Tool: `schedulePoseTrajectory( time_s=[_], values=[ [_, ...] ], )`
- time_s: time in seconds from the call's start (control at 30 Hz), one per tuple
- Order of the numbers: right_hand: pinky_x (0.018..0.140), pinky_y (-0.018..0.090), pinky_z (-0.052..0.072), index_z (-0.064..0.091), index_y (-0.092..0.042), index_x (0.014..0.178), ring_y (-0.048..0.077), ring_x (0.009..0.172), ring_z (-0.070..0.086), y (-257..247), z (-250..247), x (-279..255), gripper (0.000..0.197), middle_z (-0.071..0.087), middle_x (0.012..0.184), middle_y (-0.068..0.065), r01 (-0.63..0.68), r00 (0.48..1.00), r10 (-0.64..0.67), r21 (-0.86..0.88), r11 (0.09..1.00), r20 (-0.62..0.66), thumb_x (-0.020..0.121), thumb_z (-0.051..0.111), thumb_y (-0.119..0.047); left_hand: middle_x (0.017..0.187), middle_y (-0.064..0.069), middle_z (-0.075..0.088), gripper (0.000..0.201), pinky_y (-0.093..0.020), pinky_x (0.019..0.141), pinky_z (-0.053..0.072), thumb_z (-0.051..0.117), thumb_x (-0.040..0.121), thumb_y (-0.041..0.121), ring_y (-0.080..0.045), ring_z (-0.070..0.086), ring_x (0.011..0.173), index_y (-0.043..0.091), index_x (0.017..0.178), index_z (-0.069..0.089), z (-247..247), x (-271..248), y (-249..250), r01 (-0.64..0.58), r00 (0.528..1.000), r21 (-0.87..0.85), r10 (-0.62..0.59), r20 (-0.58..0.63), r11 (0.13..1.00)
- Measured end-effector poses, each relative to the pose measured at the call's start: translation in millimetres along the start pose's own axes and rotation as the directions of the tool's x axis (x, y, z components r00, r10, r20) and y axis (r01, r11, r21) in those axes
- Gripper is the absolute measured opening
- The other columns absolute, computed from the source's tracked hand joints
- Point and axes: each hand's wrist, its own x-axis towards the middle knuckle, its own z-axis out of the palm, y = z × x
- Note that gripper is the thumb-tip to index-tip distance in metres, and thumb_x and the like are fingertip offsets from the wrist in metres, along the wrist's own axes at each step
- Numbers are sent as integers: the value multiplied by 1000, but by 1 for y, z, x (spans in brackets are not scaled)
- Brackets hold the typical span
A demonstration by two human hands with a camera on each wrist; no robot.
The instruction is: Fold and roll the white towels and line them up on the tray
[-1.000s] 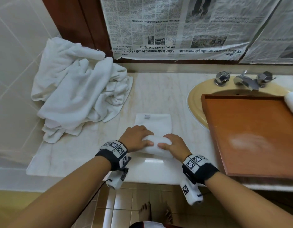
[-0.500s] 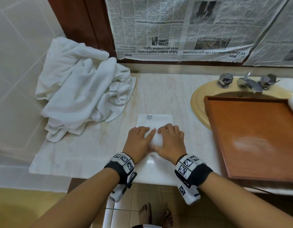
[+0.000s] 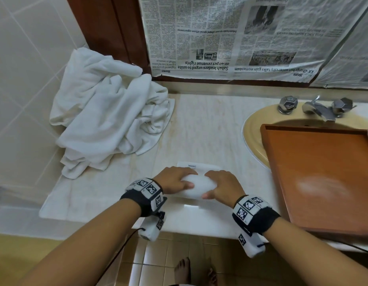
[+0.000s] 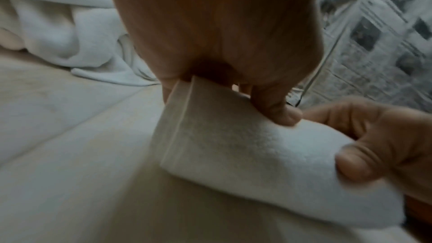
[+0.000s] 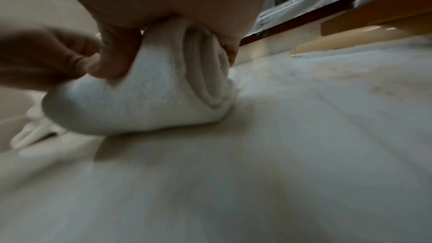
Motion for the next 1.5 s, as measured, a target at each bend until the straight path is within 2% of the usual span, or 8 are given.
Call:
schedulePoseTrajectory(
  time_s=[0.1, 0.2, 0.37, 0.57, 0.73, 1.0, 1.2, 1.5],
  values=[
    [88, 33, 49, 73, -17, 104, 21, 97, 62, -1, -10, 17, 42, 69, 102, 2, -149, 985, 134, 147, 978, 107, 65, 85, -23, 136, 1, 53, 37, -30, 102, 35, 55, 95, 35, -19, 49, 123, 29, 132, 57, -5, 6, 0, 33, 996, -43, -37, -81, 999],
    [92, 37, 47, 71, -8, 104, 26, 105, 60, -6, -15, 40, 38, 66, 109, 9, -204, 960, 199, 3, 979, 199, 74, 80, -29, 108, 0, 67, 30, -39, 82, 48, 50, 92, 38, -24, 63, 96, 23, 106, 72, 4, 8, 5, -51, 894, 222, 144, -424, 974],
    [97, 38, 31, 62, -21, 121, 22, 118, 48, -17, -7, 39, 34, 58, 119, 0, -152, 985, 130, -220, 963, -113, 89, 58, -33, 105, 1, 70, 45, -40, 80, 51, 37, 91, 49, -20, 66, 98, 27, 112, 69, 41, 7, 0, 87, 803, 394, 170, -571, 915],
    [85, 40, 39, 57, -15, 121, 22, 94, 57, -3, 24, 18, 63, 60, 103, -1, 55, 962, -149, -370, 927, -229, 75, 43, -56, 92, 5, 69, 44, -35, 77, 48, 28, 98, 49, -18, 63, 88, 33, 111, 68, 24, 36, -14, -9, 833, 306, 176, -525, 952],
    [90, 39, 34, 44, -21, 131, 23, 108, 47, -2, 1, 46, 84, 50, 120, 1, 15, 999, -35, -426, 904, -39, 69, 50, -77, 84, 1, 63, 50, -38, 71, 49, 21, 99, 50, -21, 60, 77, 27, 96, 66, 1, 62, -5, 70, 935, 213, 10, -355, 975],
    [82, 33, 49, 49, -18, 125, 22, 102, 58, -10, -26, 72, 72, 59, 117, 1, -209, 942, 246, -174, 962, 228, 65, 80, -44, 85, -1, 65, 52, -34, 72, 47, 24, 96, 48, -21, 59, 78, 21, 95, 68, -7, 77, -1, 107, 952, 144, -59, -302, 984],
    [83, 36, 54, 55, -13, 113, 23, 95, 61, -20, -15, 50, 67, 60, 109, 4, -359, 867, 397, -175, 917, 301, 59, 84, -39, 87, 6, 68, 57, -35, 70, 46, 20, 87, 51, -21, 60, 81, 31, 99, 71, 21, 54, -5, -67, 885, 146, 126, -447, 987],
    [82, 35, 49, 47, -16, 109, 25, 96, 61, -20, 17, -13, 68, 61, 101, 2, -419, 906, 422, -187, 888, -27, 59, 81, -47, 86, 7, 71, 39, -31, 74, 46, 39, 89, 33, -18, 64, 85, 23, 88, 76, 44, 42, 12, -305, 760, 94, 302, -575, 948]
  ],
)
